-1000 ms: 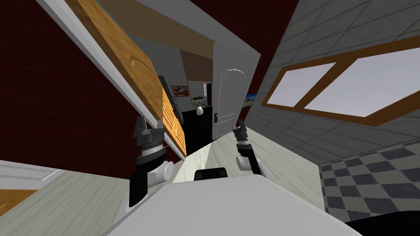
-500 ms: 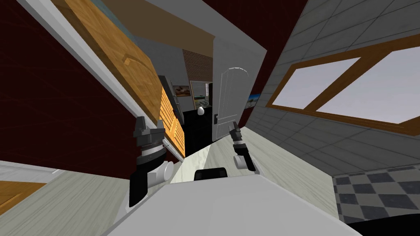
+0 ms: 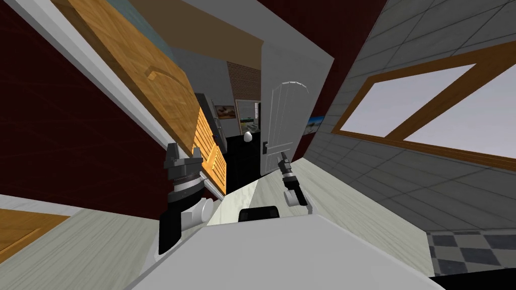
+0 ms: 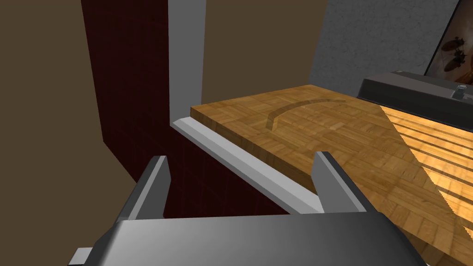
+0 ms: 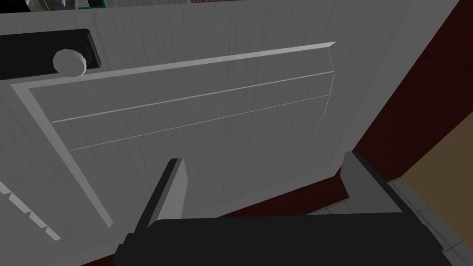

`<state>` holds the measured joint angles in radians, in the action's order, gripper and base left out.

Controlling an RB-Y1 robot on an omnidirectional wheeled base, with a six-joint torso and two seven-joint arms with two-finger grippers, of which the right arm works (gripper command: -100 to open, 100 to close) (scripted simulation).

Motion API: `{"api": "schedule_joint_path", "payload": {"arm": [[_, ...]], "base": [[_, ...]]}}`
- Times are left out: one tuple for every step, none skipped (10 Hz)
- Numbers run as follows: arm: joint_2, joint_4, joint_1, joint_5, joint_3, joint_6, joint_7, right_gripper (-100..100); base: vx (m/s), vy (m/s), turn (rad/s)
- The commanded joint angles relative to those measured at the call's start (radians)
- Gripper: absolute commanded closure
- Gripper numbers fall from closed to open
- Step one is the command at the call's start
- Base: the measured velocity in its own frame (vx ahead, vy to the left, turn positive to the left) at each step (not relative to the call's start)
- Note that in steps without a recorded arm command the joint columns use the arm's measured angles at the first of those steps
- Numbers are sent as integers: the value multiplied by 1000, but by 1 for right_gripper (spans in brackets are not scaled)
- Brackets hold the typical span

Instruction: Push the door open

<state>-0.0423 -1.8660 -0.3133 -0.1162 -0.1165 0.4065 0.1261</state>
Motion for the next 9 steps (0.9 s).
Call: {"api": "schedule_joint_path", "payload": {"arm": [[-7, 42, 20, 2, -7, -11, 0, -100], [-8, 69, 33, 2, -12, -18, 0, -100], [-9, 95, 45, 2, -17, -25, -1, -100], [-10, 121, 58, 2, -22, -32, -2, -100], [-11, 147, 71, 2, -27, -39, -2, -100], [-11, 173, 83, 3, -32, -46, -3, -100], [-11, 198, 96, 3, -37, -53, -3, -100], [-10, 224, 108, 3, -42, -60, -4, -100], [-9, 248, 119, 3, -46, -66, -5, -100]], "base": [[78, -123, 102], [95, -124, 79], [107, -119, 82], [85, -123, 96], [77, -110, 95], [102, -117, 57], [104, -104, 86], [86, -109, 97], [68, -111, 74]]}}
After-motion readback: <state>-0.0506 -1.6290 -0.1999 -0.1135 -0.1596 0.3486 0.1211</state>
